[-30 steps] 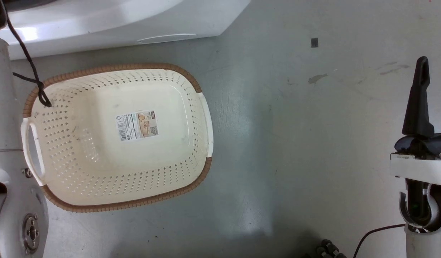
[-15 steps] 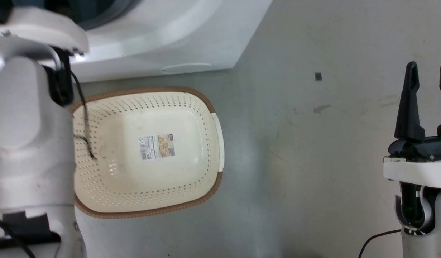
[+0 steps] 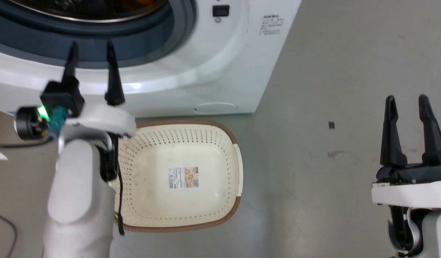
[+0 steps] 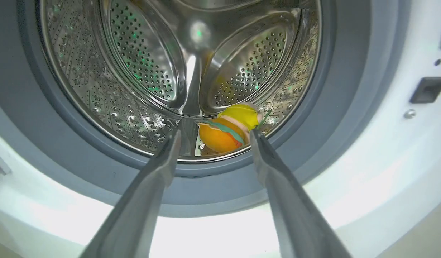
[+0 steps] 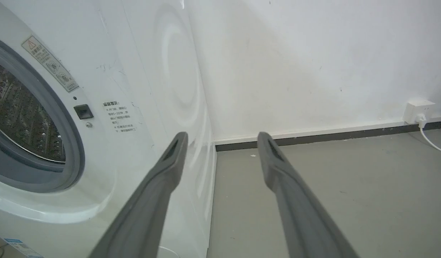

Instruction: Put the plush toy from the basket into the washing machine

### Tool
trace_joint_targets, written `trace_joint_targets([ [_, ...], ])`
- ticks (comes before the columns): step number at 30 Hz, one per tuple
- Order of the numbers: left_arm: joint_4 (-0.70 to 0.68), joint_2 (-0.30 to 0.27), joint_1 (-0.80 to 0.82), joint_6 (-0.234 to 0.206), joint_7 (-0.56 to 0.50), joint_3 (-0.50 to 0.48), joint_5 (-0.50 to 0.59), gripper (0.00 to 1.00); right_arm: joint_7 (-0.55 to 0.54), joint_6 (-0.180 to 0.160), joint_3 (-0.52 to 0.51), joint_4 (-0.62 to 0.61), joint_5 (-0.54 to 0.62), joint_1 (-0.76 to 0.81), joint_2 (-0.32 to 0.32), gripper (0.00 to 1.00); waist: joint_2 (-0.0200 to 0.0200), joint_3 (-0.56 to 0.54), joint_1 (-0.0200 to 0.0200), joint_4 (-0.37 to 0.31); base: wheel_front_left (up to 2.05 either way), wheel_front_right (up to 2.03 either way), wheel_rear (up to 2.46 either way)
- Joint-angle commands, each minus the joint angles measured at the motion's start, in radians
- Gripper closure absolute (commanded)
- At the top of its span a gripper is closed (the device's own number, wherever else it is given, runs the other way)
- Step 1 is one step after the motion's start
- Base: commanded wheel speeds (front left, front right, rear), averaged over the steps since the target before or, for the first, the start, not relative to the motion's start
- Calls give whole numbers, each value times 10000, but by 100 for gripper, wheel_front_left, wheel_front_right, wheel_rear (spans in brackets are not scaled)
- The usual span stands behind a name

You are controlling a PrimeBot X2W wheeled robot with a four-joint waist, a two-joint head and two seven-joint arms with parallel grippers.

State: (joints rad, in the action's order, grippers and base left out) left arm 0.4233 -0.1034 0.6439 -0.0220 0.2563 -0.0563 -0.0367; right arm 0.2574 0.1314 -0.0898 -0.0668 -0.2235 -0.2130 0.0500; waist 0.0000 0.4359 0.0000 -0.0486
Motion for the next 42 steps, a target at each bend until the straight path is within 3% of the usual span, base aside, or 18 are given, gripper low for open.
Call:
trace_joint_targets([
  [1,-199,71,-387,-13,55,53,52,0,44,-7,3,44,27,187,2,0,0,-534,0,267,0,0,0],
  [3,-746,239,-1472,-17,55,323,130,0,44,-7,-19,136,112,581,2,0,0,-1213,0,456,0,0,0],
  [17,-1243,443,-4702,-121,55,893,11,0,44,-7,-201,592,368,2195,2,0,0,-3396,0,706,0,0,0],
  [32,-1266,483,-6124,-24,55,1070,-12,0,44,-7,-174,778,284,3196,2,0,0,-4439,0,733,0,0,0],
  [33,-1246,489,-6032,-25,0,1072,-17,100,0,0,-182,757,290,3085,0,100,0,-4443,0,731,0,0,0],
  [42,-1339,500,-6053,-15,-99,1055,-3,100,-86,0,-145,753,353,3048,0,100,0,-4455,0,727,0,0,0],
])
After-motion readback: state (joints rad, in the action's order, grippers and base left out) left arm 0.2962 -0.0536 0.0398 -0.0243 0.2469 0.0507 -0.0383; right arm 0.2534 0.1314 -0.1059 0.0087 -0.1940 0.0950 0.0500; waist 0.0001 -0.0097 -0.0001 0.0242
